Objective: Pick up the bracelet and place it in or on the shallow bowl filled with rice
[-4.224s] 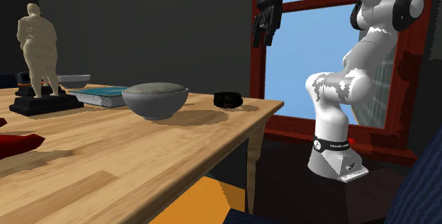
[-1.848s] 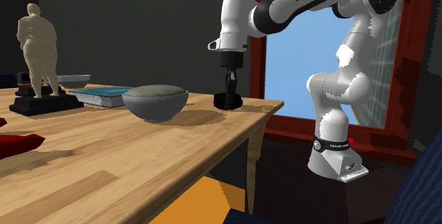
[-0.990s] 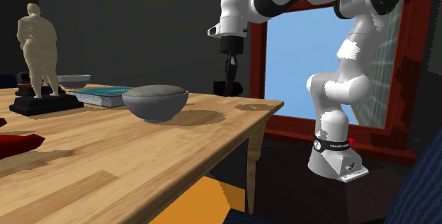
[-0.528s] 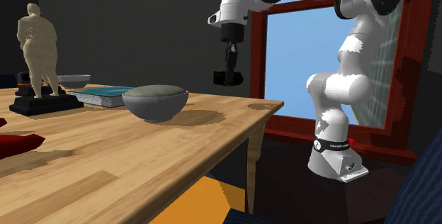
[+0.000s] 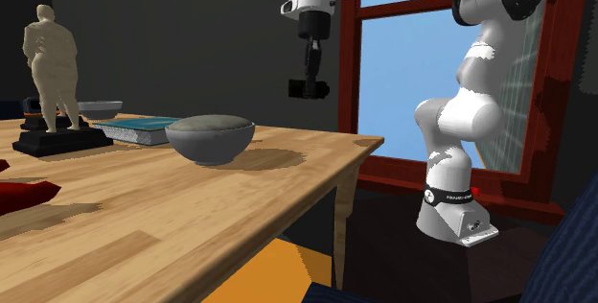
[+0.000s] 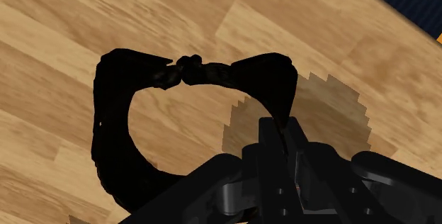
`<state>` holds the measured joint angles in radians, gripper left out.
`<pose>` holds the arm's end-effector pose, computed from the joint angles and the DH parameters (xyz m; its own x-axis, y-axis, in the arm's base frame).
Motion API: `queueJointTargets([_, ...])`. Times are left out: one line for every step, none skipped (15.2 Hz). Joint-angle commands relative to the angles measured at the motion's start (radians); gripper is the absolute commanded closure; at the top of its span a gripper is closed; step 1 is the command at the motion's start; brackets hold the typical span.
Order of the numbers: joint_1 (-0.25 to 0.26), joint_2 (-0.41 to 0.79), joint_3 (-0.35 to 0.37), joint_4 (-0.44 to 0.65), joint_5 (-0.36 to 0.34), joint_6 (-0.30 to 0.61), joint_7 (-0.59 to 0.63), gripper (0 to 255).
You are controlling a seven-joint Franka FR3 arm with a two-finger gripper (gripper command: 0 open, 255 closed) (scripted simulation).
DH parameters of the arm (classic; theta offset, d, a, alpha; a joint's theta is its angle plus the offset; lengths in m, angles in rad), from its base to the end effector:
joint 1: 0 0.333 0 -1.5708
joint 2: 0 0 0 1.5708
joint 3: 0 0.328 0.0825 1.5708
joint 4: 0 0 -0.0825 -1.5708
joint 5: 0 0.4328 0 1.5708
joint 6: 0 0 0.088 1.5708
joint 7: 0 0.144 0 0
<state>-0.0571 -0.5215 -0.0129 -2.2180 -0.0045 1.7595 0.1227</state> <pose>0.4436 -0.0323 0.5479 0.9800 -0.1893 0.0622 -0.1890 -0.9819 -0.0097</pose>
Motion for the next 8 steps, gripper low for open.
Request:
queueJointTargets([0.000,0.003,-0.001,0.029,0.000,-0.027,-0.001,255])
queueJointTargets([0.000,0.005,-0.001,0.044,0.000,-0.040,-0.001,255])
queueJointTargets([0.000,0.007,-0.001,0.059,0.000,-0.053,-0.001,255])
queueJointTargets([0.000,0.009,-0.001,0.075,0.000,-0.066,-0.001,255])
queueJointTargets([0.000,0.012,-0.001,0.091,0.000,-0.079,-0.001,255])
queueJointTargets([0.000,0.015,0.000,0.106,0.000,-0.092,-0.001,255])
queueJointTargets([0.000,0.018,0.000,0.122,0.000,-0.105,-0.001,255])
queueJointTargets([0.000,0.018,0.000,0.125,0.000,-0.108,-0.001,255])
